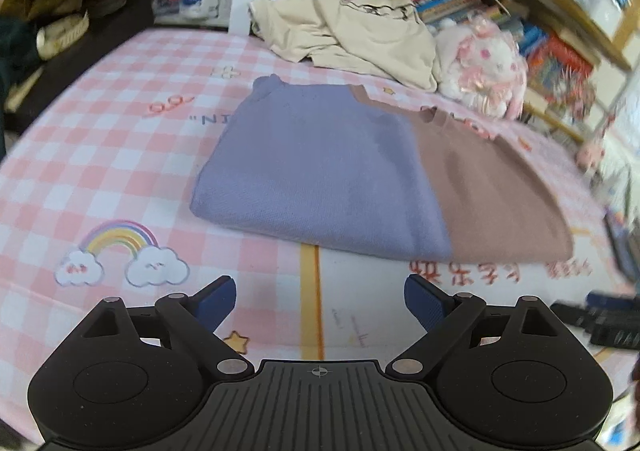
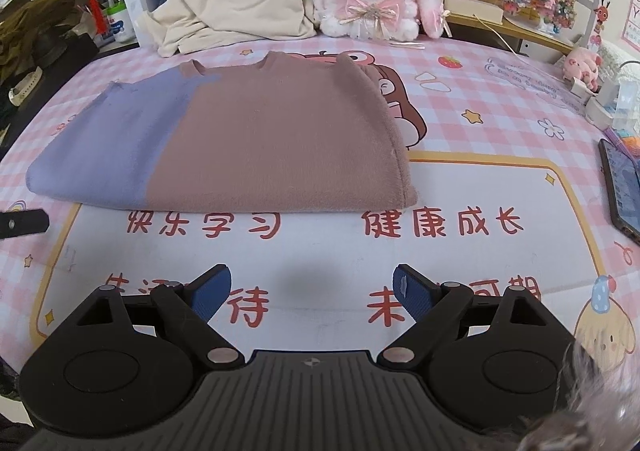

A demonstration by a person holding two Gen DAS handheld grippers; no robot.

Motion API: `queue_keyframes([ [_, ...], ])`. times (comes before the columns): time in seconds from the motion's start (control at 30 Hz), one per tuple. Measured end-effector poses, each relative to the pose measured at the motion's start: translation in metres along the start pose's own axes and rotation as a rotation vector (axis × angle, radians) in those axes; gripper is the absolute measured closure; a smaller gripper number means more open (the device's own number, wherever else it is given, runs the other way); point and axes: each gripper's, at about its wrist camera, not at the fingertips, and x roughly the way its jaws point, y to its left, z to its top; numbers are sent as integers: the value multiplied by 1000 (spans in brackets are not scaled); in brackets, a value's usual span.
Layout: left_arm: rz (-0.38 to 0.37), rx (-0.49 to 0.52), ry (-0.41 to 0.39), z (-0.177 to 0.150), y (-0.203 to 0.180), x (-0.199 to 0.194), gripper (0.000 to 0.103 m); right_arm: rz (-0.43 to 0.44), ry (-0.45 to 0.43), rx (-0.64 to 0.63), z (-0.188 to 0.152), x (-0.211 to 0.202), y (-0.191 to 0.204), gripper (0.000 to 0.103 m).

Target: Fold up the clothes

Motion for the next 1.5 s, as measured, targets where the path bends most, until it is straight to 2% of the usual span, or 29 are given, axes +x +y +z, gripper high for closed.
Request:
queue_keyframes([
  [0.2, -102, -284, 18, 8, 33, 10, 10, 3, -8, -8, 0, -2, 4, 15],
  [0.37, -208, -563, -19, 5, 63, 18, 12, -4, -7, -10, 0, -3, 4, 15],
  [0.5, -200, -628, -12, 5, 70, 24, 13, -11, -7, -17, 2, -4, 6, 15],
  [0.67, -191, -706, -48, 6, 80, 25, 26, -13, -5, -26, 3, -3, 8, 15],
  [0.83, -199, -832, -91, 7, 91, 30, 27, -19, -3, -34, 6, -2, 10, 15],
  [0.97, -145, -929, -131, 10, 94, 31, 36, -28, 2, -50, 7, -1, 12, 16],
  [1.03, -129, -993, -150, 8, 95, 31, 37, -34, -2, -56, 8, -2, 13, 16],
  [1.07, -122, -1011, -158, 7, 95, 32, 44, -35, -5, -57, 9, -2, 13, 16],
  [1.1, -113, -1018, -161, 7, 95, 33, 48, -36, -6, -57, 9, -2, 13, 16],
  [1.17, -82, -1013, -151, 9, 95, 36, 70, -37, -4, -53, 9, -2, 12, 16],
  [1.3, -39, -939, -143, 12, 93, 35, 83, -38, -4, -29, 10, -1, 8, 16],
  [1.37, -40, -804, -182, 19, 82, 25, 89, -34, 0, -16, 10, 0, 7, 16],
  [1.43, -72, -612, -259, 30, 64, 8, 89, -28, 6, -12, 10, 2, 8, 17],
  [1.5, -102, -502, -304, 33, 53, -1, 89, -20, 11, -12, 10, 3, 10, 17],
])
